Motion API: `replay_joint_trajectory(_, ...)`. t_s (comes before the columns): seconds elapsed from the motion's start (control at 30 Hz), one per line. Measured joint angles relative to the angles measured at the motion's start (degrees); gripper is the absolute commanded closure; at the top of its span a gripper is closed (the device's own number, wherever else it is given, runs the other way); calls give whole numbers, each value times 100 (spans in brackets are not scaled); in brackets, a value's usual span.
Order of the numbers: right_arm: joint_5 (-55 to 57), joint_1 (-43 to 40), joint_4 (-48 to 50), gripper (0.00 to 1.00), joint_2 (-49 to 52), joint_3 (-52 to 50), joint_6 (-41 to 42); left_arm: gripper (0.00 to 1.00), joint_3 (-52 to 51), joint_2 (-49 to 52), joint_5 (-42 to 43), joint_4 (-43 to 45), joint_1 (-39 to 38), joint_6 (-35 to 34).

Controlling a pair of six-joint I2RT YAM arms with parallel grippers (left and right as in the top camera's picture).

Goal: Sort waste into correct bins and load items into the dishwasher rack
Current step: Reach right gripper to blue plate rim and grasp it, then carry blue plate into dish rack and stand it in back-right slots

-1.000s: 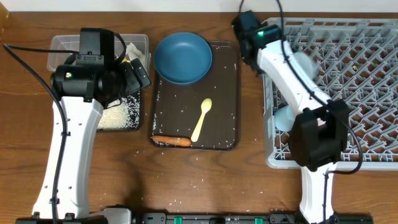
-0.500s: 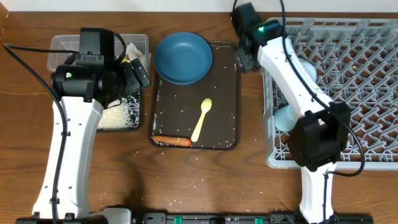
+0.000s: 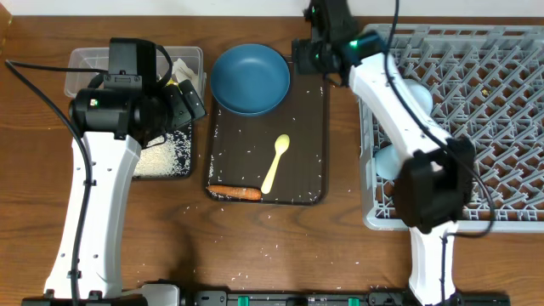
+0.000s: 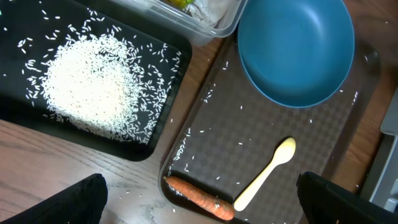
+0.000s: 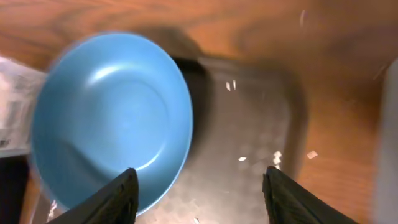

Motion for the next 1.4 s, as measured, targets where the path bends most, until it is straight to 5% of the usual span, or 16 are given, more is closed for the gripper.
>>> replay_joint_trajectory(0.23, -103, 330, 219, 48, 938, -142, 673, 0, 0, 2, 0, 2, 2, 0)
replay_joint_trajectory(0.53, -140, 551, 249, 95, 1117, -170, 1003, 0, 0, 2, 0, 0, 2, 0)
replay_joint_trajectory(1.0, 271, 26, -647, 99, -52, -232, 649, 0, 0, 2, 2, -2, 2, 0)
replay_joint_trajectory(1.17, 1794, -315, -1458, 99, -1384, -227, 549, 0, 0, 2, -2, -2, 2, 0)
replay_joint_trajectory(1.4, 5480, -940, -2055, 99, -2588, -214, 503, 0, -2, 0, 0, -2, 2, 0)
